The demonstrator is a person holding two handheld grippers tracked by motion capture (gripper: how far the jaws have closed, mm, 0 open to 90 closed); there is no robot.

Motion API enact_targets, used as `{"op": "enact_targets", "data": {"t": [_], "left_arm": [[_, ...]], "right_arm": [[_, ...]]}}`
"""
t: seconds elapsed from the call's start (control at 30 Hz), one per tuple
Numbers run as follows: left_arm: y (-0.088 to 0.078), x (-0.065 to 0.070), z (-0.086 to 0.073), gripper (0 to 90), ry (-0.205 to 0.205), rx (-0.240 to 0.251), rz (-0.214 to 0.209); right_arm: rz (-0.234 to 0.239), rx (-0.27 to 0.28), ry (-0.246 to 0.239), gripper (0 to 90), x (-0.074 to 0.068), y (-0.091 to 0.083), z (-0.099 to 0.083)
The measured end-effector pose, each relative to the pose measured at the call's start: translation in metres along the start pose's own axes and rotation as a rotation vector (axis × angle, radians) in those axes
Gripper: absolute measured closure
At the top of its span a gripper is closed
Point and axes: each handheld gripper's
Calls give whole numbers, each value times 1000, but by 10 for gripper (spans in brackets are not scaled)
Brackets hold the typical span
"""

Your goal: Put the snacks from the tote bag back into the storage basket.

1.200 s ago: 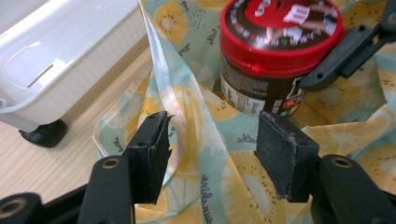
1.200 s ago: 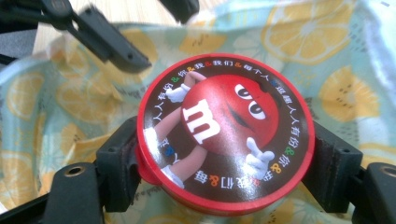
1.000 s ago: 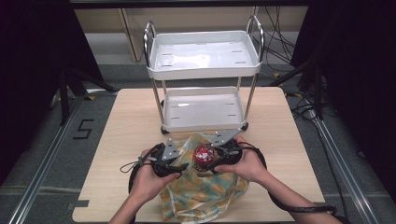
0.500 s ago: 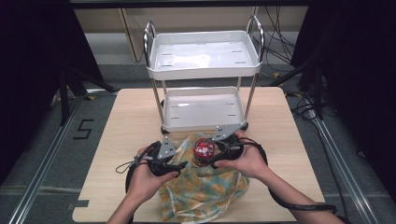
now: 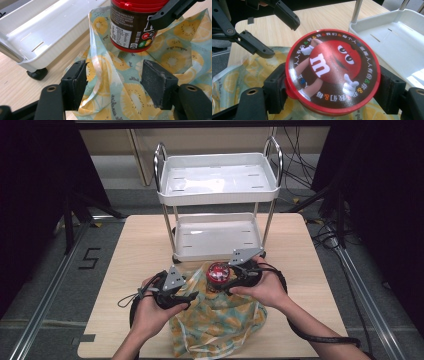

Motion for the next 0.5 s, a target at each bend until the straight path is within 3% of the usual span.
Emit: {"op": "enact_targets", "data": {"t": [0.2,0.3,0.5], "left_arm": [[-3,-4,2,362,12,15,-3],[-3,-2,1,362,-19,24,0],[-2,-3,2,362,-16,27,4]], "right_arm": [[-25,3,-4,261,4,-1,5],[-39,17,-1,261,6,-1,8],[-50,20,7,261,8,-5,14]]}}
Point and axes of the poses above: each handheld gripper's, and its own axes: y roughly forward along the jaws, z roughly out of its top, x roughly to its right, and after that the axes turned 8 degrees about -y, right-handed
